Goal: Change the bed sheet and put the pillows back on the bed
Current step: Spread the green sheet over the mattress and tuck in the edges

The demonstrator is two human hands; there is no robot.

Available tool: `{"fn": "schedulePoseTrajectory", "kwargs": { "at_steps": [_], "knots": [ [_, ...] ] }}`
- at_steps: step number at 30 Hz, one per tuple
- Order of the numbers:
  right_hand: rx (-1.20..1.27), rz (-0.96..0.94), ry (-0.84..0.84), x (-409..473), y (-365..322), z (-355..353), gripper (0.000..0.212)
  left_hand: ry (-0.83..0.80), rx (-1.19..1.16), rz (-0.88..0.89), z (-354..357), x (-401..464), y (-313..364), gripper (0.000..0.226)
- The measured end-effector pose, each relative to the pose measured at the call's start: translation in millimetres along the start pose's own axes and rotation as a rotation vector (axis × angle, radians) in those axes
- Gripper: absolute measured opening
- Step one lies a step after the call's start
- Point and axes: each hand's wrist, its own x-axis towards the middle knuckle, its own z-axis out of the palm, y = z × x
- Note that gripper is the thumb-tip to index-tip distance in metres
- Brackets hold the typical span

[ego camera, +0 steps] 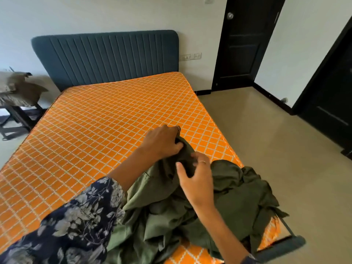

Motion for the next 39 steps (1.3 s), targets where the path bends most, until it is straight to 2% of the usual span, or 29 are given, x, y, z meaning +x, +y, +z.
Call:
{"fn": "schedulePoseTrajectory", "kwargs": {
  "at_steps": [3, 6, 8, 10, 12, 14, 17, 18, 20, 22, 24, 27, 29, 31, 34, 36, 39],
  "knots": [
    [-0.174, -0.056, 0.032, 9.7, -9.5, 12.6, 0.046, -0.018, -0.007, 0.012, 5.7, -6.2, 10.7, 0.033],
    [-0.188, 0.016, 0.063, 26.0, -9.0, 11.8, 0.021, -0.051, -0.005, 0.017, 7.6, -7.0, 14.7, 0.034],
    [-0.024, 0.109, -0.018, 37.1, -3.1, 1.8, 0.005, -0.095, -0.011, 0.049, 9.3, -6.5, 11.3, 0.032],
    [0.048, 0.116, -0.162, 46.5, 8.0, -11.5, 0.012, -0.128, -0.020, 0.093, 9.8, -6.1, 2.4, 0.039],
    [-0.055, 0.052, -0.260, 49.7, 18.7, -26.3, 0.019, -0.140, -0.003, 0.102, 9.0, -6.6, -7.0, 0.050],
    [-0.113, 0.009, -0.235, 50.8, 27.1, -37.2, 0.017, -0.121, 0.003, 0.096, 9.5, -7.5, -12.6, 0.053],
    [-0.097, 0.064, -0.232, 54.9, 30.7, -45.9, 0.016, -0.068, -0.008, 0.143, 14.5, -10.3, -12.9, 0.050],
    [-0.027, 0.103, -0.247, 57.8, 29.0, -48.7, 0.018, -0.050, -0.001, 0.172, 17.2, -11.5, -13.1, 0.048],
    [0.308, 0.240, -0.301, 62.4, 19.0, -60.0, 0.021, -0.008, -0.018, 0.234, 22.8, -14.5, -15.4, 0.045],
    [0.557, 0.284, -0.360, 65.2, 7.5, -75.8, 0.017, 0.038, -0.128, 0.295, 29.2, -19.1, -21.9, 0.043],
    [0.409, 0.165, -0.426, 69.4, 4.4, -93.2, 0.005, 0.045, -0.299, 0.359, 34.4, -24.5, -26.8, 0.041],
    [-0.107, -0.054, -0.531, 78.4, 10.6, -111.6, 0.032, 0.048, -0.514, 0.377, 36.5, -27.8, -26.2, 0.031],
    [-0.252, -0.120, -0.559, 79.4, 12.8, -116.8, 0.039, 0.056, -0.608, 0.333, 34.9, -27.9, -23.4, 0.025],
    [-0.339, -0.198, -0.557, 74.7, 13.4, -117.1, 0.044, 0.082, -0.623, 0.317, 34.8, -27.6, -23.3, 0.024],
    [-0.599, -0.277, -0.440, 67.5, 19.8, -115.7, 0.048, 0.135, -0.607, 0.271, 31.1, -28.8, -22.0, 0.018],
    [-0.667, -0.299, -0.375, 61.1, 25.0, -115.2, 0.041, 0.160, -0.594, 0.235, 26.8, -31.1, -18.2, 0.019],
    [-0.544, -0.283, -0.367, 55.2, 33.6, -112.5, 0.029, 0.184, -0.576, 0.182, 23.3, -34.2, -18.1, 0.035]
  ]
}}
